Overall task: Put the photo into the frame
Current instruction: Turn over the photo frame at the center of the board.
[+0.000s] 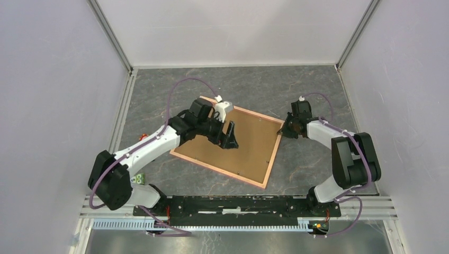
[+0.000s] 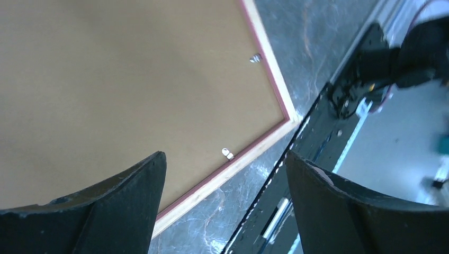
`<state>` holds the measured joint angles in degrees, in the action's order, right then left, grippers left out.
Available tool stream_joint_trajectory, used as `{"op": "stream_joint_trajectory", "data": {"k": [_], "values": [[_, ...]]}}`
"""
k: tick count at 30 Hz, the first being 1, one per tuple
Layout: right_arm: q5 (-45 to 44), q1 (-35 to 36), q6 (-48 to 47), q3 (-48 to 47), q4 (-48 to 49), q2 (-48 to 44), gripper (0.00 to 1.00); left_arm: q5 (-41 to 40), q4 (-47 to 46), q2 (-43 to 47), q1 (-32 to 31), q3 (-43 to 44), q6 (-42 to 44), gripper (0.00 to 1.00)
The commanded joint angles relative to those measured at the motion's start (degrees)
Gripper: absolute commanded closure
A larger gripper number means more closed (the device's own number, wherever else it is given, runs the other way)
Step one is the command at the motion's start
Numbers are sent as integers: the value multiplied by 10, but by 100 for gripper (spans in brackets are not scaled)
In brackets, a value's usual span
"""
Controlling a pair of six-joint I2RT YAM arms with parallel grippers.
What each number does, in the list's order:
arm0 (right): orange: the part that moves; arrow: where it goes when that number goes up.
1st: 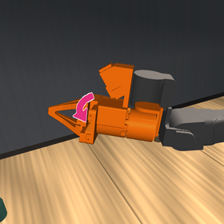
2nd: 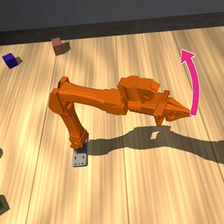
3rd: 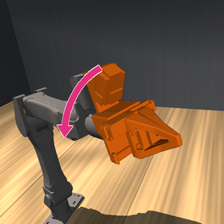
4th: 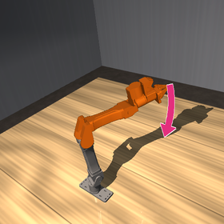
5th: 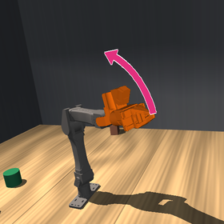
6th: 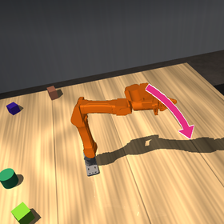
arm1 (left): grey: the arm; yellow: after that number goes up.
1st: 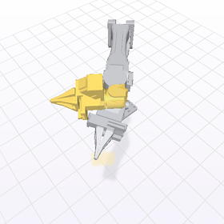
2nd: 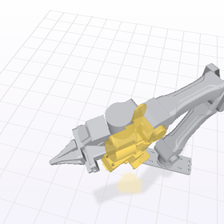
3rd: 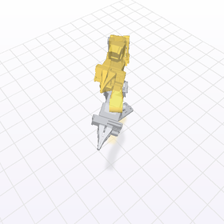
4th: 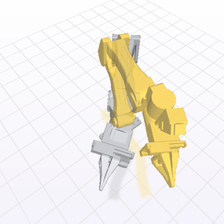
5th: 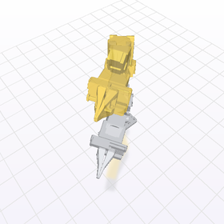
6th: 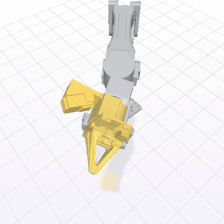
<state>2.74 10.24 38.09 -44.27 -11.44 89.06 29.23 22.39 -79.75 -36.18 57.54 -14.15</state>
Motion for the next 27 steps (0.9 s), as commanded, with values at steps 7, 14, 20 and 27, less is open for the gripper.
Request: {"op": "stream_joint_trajectory", "data": {"k": [7,14,20,27], "values": [[74,-9,56,-120,-111,46,100,-178,-80,94,-247,-68,221,4],[75,-9,63,-126,-118,17,100,-252,-192,80,-352,-154,330,2],[76,-10,66,-133,-126,-8,100,-256,-221,47,-375,-161,345,2],[83,-10,89,-140,-125,-21,100,-277,-262,8,-405,-167,377,0]]}}
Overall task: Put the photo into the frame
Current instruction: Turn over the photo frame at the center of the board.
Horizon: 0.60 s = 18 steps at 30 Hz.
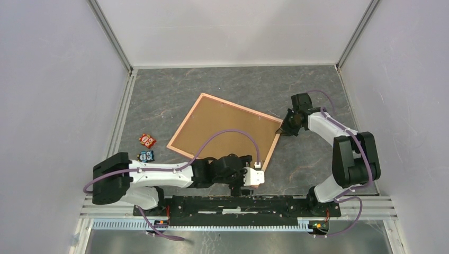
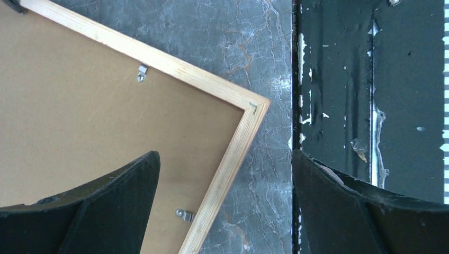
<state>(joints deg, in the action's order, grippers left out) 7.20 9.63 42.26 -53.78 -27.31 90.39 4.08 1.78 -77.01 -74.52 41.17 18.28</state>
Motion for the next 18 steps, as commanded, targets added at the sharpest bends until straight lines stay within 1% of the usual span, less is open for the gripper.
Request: {"op": "stream_joint_trajectory", "data": {"k": [1,6,9,11,14,17,18], "values": [[38,-3,49,-46,33,-35,100,-36,-61,-23,-29,-8,61,0],[45,-3,55,-56,29,-31,100,-161,-98,-43,-88,-28,118,0],[50,-3,61,-57,30,-28,100,-278,-156,-67,-116,-49,165,0],[54,-4,64,-56,32,-27,100,-345,-190,-94,-130,-50,202,2],[62,-4,67,-55,33,-23,100,-404,-241,-138,-138,-51,255,4],[67,-5,69,-55,34,-22,100,-424,-302,-170,-139,-57,282,5],[69,-4,70,-53,35,-22,100,-442,-316,-186,-139,-54,291,6]]}}
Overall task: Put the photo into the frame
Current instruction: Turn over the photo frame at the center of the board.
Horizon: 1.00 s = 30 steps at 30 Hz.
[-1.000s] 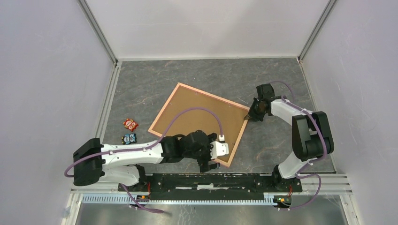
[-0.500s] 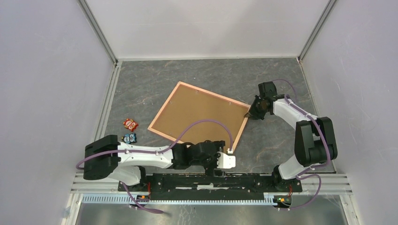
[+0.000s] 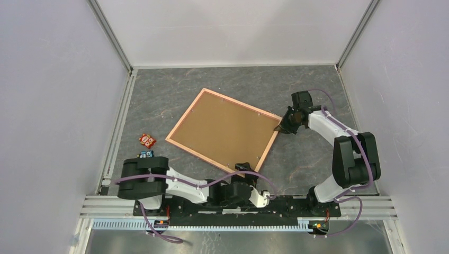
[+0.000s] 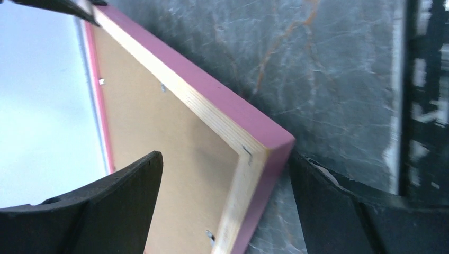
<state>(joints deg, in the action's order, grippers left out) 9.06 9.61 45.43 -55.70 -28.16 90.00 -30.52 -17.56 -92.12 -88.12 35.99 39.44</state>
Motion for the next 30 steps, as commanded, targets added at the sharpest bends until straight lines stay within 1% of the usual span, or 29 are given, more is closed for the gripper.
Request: {"op": "stream_joint_trajectory", "data": {"k": [1,2,3,5,8,11,15,17,19,20,22,24,26,27,30], "values": [[52,-4,38,-34,45,-19,100,-116,-142,-48,-3,1,87,8],[53,-4,38,-33,44,-20,100,-132,-160,-61,-3,3,97,10],[53,-5,38,-31,44,-21,100,-147,-180,-70,-3,4,106,15],[53,-4,38,-29,43,-24,100,-178,-204,-77,-3,7,120,26],[54,-7,38,-26,47,-29,100,-191,-215,-54,-3,2,122,43],[71,-9,42,-7,80,-43,100,-200,-200,-19,-3,5,112,56],[79,-11,20,-12,94,-55,100,-204,-126,32,-3,32,74,74],[77,-13,1,-13,115,-75,86,-205,-94,61,-3,45,58,83],[71,-15,-29,-20,130,-100,70,-204,-82,94,-3,53,51,97],[69,-16,-51,-23,139,-114,57,-202,-75,112,-3,58,49,98],[61,-16,-97,-35,155,-152,28,-191,-32,139,0,86,33,98],[25,-16,-145,-69,132,-186,3,-170,15,163,5,119,4,98],[-5,-16,-198,-104,114,-220,2,-146,65,180,15,160,-41,98],[-24,-16,-221,-128,90,-233,2,-131,91,188,21,186,-67,98],[-85,-15,-268,-220,26,-257,2,-71,150,213,50,250,-133,98]]}}
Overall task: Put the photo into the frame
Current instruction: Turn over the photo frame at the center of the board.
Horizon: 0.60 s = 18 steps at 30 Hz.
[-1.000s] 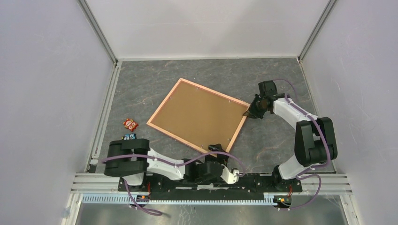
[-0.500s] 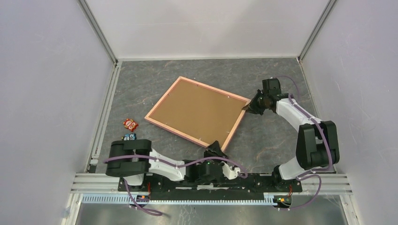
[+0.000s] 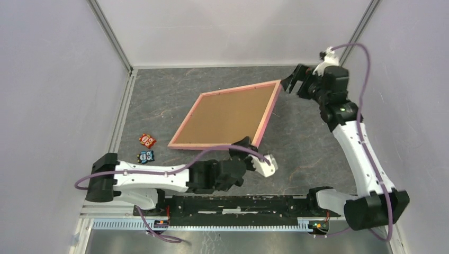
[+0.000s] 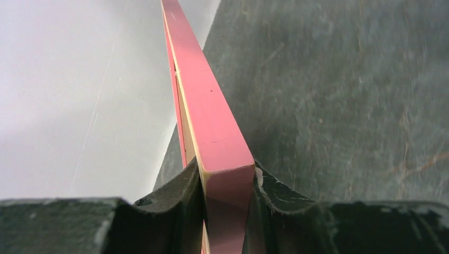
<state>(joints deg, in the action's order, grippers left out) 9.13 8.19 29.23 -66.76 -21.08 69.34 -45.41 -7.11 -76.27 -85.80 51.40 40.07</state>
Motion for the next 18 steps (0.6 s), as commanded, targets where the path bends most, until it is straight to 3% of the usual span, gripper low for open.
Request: {"op": "stream_joint_trajectory", "data": {"k": [1,4,10,18], "values": [[-101,-1,-115,-131,-57,-62,2,101,59,62,38,111,-167,98],[-109,-1,-133,-147,-48,-102,2,168,86,92,84,155,-246,98],[-95,-1,-123,-71,39,-187,2,314,81,140,198,200,-420,98],[-93,-1,-120,-43,37,-185,2,430,-34,198,327,132,-631,98]]}}
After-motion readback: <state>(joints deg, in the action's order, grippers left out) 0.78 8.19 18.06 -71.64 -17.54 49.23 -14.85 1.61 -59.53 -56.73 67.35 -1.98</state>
